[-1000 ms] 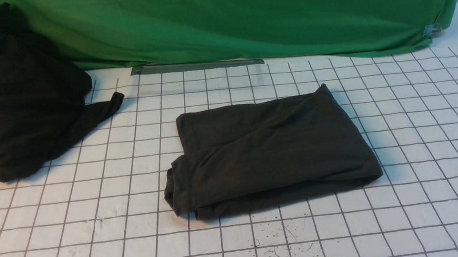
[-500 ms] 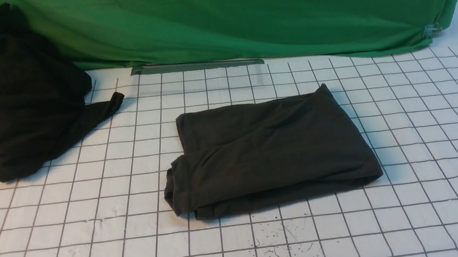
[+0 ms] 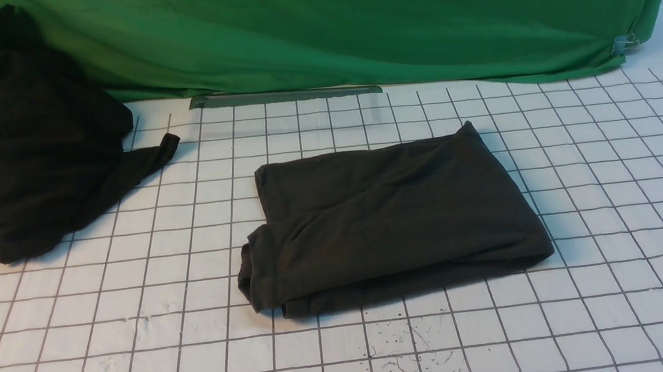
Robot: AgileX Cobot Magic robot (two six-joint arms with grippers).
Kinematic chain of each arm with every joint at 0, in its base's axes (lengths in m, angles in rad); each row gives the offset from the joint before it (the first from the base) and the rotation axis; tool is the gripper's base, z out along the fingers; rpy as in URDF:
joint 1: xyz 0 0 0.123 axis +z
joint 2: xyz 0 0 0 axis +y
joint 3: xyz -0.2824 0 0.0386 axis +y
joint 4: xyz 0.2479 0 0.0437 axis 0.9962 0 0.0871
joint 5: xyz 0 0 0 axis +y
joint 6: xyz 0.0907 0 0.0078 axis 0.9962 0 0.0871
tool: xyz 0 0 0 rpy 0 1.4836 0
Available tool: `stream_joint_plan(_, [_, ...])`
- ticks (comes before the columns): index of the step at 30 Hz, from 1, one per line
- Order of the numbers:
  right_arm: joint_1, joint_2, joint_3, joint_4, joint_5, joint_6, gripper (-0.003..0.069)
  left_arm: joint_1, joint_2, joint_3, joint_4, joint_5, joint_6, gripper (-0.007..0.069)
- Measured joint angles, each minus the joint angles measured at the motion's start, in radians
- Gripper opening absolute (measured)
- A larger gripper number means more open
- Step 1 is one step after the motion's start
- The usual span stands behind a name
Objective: Fold a long-sleeved shirt over a white checkered tablecloth.
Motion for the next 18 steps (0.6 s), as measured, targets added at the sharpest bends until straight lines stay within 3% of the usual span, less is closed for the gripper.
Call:
stream_joint_plan(2, [-0.020,-0.073,0.061,0.000,0.032,-0.012,0.0241,0.000,0.000,0.000,0.000,0.000,0.001,0.0002])
stream_joint_plan(7, [-0.063,-0.179,0.079,-0.038,0.304,-0.014,0.0241,0.000,-0.002,0.001,0.000,-0.002,0.007,0.0002])
stream_joint_plan(18, [-0.066,-0.182,0.079,-0.045,0.341,0.013,0.0242,0.000,-0.002,0.001,0.000,-0.002,0.015,0.0002])
